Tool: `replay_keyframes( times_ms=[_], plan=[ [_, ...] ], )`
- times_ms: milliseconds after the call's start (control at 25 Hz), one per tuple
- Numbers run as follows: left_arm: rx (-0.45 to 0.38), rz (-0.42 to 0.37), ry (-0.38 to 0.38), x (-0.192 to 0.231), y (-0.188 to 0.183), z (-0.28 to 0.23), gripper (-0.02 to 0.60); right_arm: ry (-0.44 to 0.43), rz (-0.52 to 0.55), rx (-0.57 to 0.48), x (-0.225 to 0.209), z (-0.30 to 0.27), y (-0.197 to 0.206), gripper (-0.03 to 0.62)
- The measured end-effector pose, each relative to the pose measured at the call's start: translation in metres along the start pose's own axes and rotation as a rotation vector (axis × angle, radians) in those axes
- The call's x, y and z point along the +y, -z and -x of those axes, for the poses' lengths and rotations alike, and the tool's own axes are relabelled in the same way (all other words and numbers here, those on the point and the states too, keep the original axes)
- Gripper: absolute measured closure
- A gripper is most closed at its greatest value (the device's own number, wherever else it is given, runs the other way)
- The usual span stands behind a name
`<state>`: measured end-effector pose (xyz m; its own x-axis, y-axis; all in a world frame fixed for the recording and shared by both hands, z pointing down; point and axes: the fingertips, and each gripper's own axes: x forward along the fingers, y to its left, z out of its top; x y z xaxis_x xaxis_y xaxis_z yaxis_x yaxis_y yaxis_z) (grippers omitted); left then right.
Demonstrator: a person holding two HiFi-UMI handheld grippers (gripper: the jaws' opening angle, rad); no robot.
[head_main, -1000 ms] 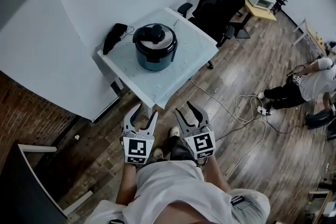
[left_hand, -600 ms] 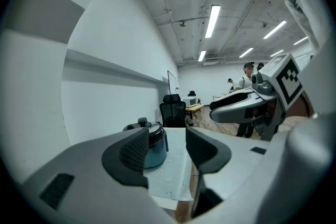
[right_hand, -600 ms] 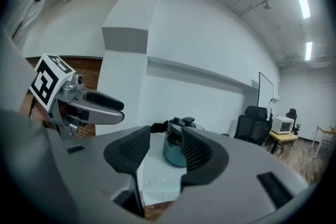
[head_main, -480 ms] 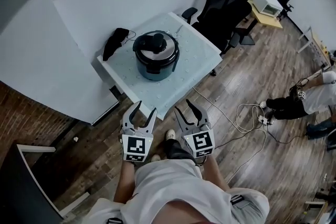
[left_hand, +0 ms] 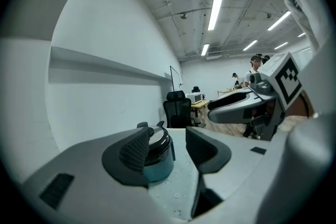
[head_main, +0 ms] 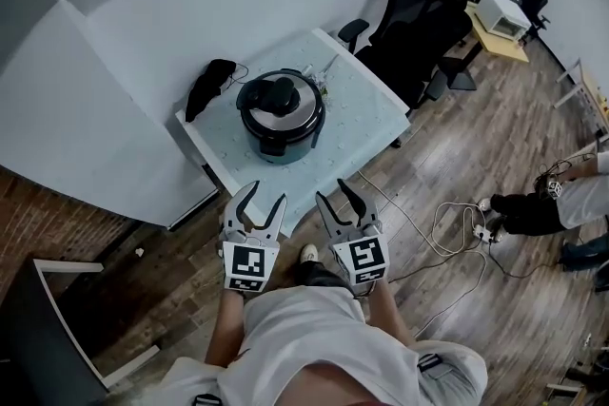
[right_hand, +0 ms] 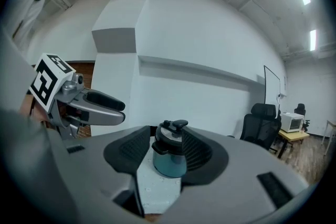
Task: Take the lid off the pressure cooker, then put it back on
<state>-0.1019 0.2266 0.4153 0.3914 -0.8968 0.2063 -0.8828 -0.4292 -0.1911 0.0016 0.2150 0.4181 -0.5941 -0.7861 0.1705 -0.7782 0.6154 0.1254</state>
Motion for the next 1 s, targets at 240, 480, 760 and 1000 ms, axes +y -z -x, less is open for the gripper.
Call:
replay_keyframes(
  times_ms=[240, 480, 760, 1000],
  plan=[
    [0.023, 0.000, -0.041, 0.005, -0.007, -0.039, 0.367, -0.051, -0.009, -0.007, -0.033, -0.026, 0.001, 0.404],
    [0.041, 0.003, -0.096, 0.015, -0.011, -0.077, 0.367, -0.110, 0.002, -0.021, -0.062, -0.057, -0.001, 0.404],
    [0.057, 0.012, -0.139, 0.024, -0.015, -0.111, 0.367, -0.156, 0.009, -0.031, -0.089, -0.085, -0.003, 0.402],
    [0.092, 0.019, -0.154, 0.034, -0.012, -0.134, 0.365, -0.181, 0.003, -0.028, -0.102, -0.104, -0.001, 0.402]
  ],
)
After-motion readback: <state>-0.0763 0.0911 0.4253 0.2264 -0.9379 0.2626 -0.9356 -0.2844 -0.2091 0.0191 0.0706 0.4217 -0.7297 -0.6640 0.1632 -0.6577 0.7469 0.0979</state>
